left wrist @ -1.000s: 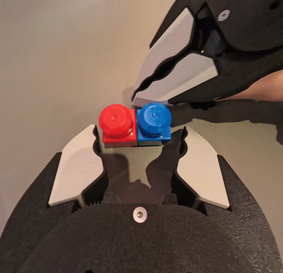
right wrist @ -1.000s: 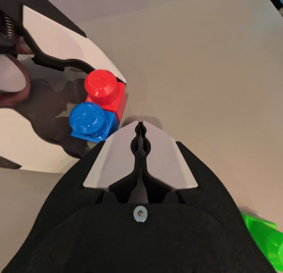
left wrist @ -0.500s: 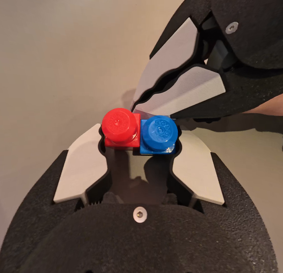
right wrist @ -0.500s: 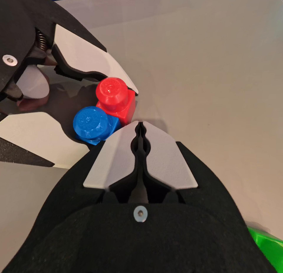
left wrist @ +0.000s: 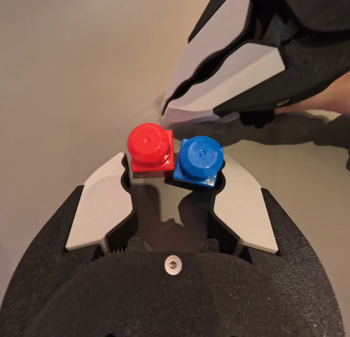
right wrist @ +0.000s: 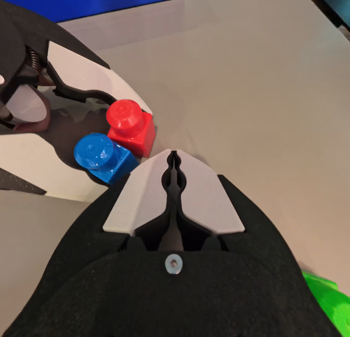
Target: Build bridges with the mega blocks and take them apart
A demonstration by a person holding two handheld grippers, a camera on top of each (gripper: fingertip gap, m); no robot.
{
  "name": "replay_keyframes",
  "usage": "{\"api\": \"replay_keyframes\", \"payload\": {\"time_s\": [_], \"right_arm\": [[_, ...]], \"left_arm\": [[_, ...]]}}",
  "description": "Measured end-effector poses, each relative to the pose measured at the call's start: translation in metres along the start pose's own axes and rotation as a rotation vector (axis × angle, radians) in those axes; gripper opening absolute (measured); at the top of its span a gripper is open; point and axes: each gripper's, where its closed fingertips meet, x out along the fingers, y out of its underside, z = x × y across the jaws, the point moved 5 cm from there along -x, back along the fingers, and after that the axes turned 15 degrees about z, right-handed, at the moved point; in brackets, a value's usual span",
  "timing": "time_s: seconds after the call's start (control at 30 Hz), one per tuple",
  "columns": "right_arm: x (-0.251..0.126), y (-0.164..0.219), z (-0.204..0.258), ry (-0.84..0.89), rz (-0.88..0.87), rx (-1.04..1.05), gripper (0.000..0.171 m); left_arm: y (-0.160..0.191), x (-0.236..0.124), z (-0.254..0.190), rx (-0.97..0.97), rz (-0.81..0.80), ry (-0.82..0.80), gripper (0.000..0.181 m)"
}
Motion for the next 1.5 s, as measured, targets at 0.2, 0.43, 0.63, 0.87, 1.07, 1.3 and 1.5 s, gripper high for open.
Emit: {"api": "replay_keyframes", "payload": {"time_s": [0.2,0.43,0.63,0.87,1.07,1.3,1.5], "right_arm": [[-0.017,0.005,-0.004,-0.059,-0.085,0.075,0.0],[-0.013,-0.004,0.003,-0.191,-0.143,0.083,0.0],[-0.003,-0.008,0.005,-0.294,-0.097,0.072,0.0],[0.001,-0.004,0.013,-0.342,-0.043,0.055,0.0],[-0.008,-0.003,0.006,-0.265,-0.072,0.066,0.0],[-0.011,0.005,0.006,-0.28,-0.078,0.101,0.0],[-0.019,0.004,0.008,-0.26,-0.088,0.094,0.0]], "left_arm": [[-0.001,0.001,-0.003,0.018,0.006,-0.009,0.1],[-0.004,0.003,-0.001,0.012,0.009,0.006,0.095],[-0.002,0.002,0.003,0.009,0.01,0.004,0.096],[-0.001,0.001,0.002,0.018,0.008,0.011,0.093],[0.0,0.001,0.002,0.027,0.006,0.02,0.09],[-0.001,0.002,0.002,0.036,0.007,0.031,0.089],[-0.001,0.002,0.003,0.056,0.005,0.041,0.088]]}}
